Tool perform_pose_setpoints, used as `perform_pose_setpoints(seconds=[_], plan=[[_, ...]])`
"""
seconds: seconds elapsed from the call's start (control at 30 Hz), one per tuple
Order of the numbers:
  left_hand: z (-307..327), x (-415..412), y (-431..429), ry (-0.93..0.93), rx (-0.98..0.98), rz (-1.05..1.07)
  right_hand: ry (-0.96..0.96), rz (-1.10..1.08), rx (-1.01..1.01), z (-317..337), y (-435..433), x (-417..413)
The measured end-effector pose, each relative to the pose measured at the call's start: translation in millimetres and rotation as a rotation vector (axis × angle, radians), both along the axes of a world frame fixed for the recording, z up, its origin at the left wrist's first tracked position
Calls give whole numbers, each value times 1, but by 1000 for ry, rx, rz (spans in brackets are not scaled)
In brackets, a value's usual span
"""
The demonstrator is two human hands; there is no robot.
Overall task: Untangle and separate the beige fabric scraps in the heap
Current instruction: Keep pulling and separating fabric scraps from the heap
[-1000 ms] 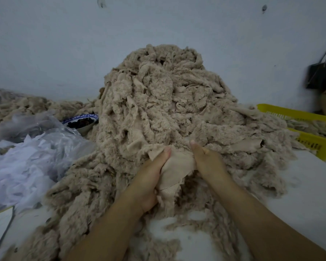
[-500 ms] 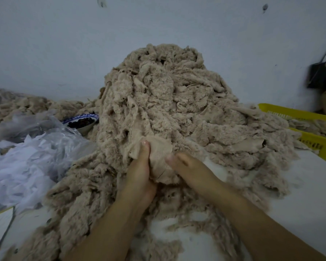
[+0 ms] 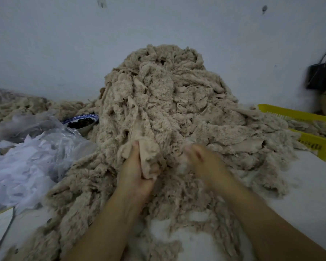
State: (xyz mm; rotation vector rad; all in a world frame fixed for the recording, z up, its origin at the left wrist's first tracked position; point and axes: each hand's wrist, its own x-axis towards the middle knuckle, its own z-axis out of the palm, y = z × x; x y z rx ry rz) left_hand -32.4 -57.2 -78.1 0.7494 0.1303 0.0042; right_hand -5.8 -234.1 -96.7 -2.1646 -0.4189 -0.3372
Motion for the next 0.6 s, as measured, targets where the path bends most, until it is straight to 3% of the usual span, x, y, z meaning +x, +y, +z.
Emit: perform_pose_setpoints(seconds=[0.1, 0.23, 0.33, 0.4, 0.47, 0.6], plan=[[-3, -4, 5, 1, 157, 27, 2, -172, 170, 3, -25, 9], [-10, -11, -25, -73, 796, 89, 180, 109, 185, -5, -2, -1], [-15, -21, -33, -299, 1032, -130, 371, 226, 378, 0, 5, -6], [-19, -25, -33, -383, 1127, -293, 482, 339, 404, 3, 2, -10], [-20, -25, -33, -396, 1217, -338, 438, 411, 317, 3, 6, -14], [-17, -23, -28, -327, 1298, -368, 228, 262, 322, 3, 9, -12]])
